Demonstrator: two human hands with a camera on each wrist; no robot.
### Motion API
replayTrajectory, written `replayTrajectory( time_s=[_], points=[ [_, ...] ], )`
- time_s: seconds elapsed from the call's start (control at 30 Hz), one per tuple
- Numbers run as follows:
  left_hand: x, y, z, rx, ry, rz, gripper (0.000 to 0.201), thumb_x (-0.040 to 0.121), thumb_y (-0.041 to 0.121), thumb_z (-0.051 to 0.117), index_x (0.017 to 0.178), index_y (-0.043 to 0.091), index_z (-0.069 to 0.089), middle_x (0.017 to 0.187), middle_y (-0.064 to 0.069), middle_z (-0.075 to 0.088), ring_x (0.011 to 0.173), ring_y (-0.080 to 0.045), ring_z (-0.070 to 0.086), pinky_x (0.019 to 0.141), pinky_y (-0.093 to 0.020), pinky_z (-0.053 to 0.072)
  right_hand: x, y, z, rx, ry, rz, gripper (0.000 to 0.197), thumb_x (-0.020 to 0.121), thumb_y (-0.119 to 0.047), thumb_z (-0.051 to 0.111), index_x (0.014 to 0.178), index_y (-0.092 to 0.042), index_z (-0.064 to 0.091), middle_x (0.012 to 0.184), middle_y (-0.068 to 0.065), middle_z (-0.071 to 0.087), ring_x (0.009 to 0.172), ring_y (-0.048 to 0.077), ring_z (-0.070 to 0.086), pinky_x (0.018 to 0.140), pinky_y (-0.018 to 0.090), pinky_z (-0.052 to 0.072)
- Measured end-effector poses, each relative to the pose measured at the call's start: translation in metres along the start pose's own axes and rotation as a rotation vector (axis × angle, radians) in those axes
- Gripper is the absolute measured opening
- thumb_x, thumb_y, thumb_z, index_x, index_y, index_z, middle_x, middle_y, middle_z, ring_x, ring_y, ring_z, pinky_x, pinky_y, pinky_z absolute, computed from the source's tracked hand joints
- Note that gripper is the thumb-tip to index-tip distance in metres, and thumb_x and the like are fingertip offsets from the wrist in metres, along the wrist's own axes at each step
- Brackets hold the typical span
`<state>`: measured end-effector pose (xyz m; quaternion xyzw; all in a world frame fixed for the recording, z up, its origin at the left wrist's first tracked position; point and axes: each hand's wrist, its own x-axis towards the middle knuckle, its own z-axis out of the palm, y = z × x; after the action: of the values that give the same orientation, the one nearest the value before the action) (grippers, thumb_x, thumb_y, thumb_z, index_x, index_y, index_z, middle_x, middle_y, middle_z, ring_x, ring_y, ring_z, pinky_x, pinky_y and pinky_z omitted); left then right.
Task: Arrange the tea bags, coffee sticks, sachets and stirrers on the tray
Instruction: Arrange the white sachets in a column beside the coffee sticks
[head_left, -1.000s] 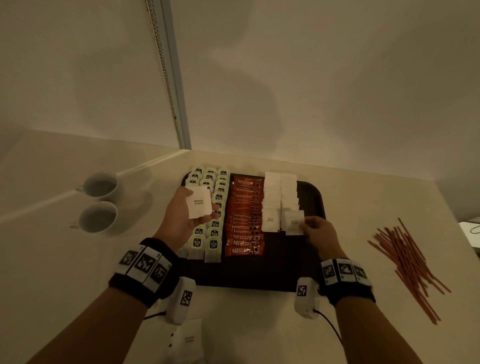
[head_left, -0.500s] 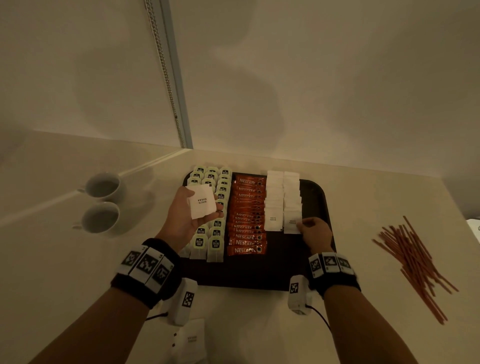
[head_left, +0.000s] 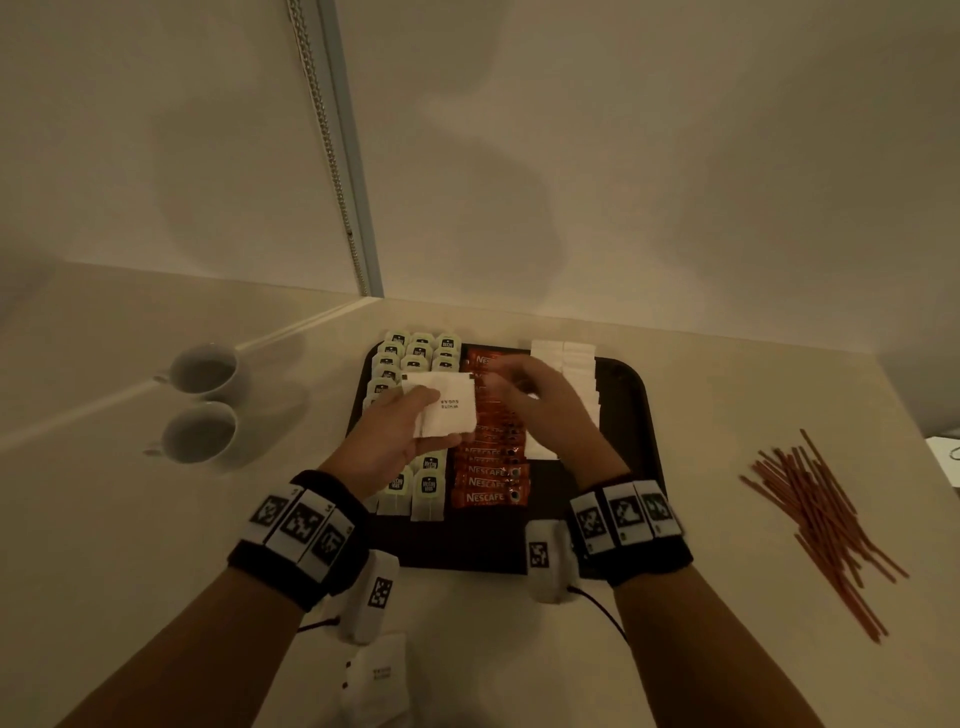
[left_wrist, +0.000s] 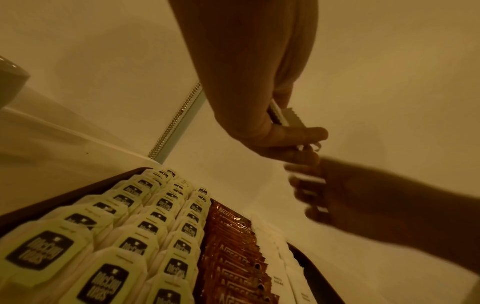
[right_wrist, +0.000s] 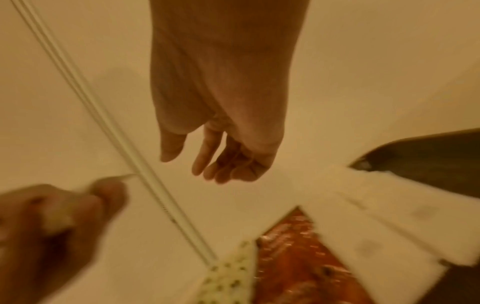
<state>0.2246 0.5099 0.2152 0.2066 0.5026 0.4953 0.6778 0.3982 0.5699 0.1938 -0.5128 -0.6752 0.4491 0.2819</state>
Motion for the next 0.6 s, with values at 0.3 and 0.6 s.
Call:
replayTrajectory(
  time_s=[0.3,0.6],
  points=[
    [-0.002,-0.009,-0.003,0.304,0.049,0.199,0.023,0.083,0.004,0.067,0.105,0.01,0.063,0.096,-0.015,0.071,0.077,-0.022,0.068,0.058,-0.021,0.054,-0.001,-0.028,0.012,0.189,0.061,0.061,0.003,0.089,-0.021,0.063,0.085,-0.02,0.063,0.089,-0.001,0.066,0.086,0.017,0.065,0.075,0.032,0.057],
    [-0.001,0.0,0.002,0.26,0.156,0.3,0.014,0.083,-0.001,0.065,0.091,0.01,0.064,0.085,-0.005,0.069,0.077,-0.016,0.069,0.055,-0.023,0.054,-0.032,-0.021,0.011,0.259,-0.179,0.127,0.026,0.084,-0.019,0.068,0.108,-0.015,0.058,0.102,0.003,0.07,0.091,0.016,0.068,0.077,0.028,0.057]
  ],
)
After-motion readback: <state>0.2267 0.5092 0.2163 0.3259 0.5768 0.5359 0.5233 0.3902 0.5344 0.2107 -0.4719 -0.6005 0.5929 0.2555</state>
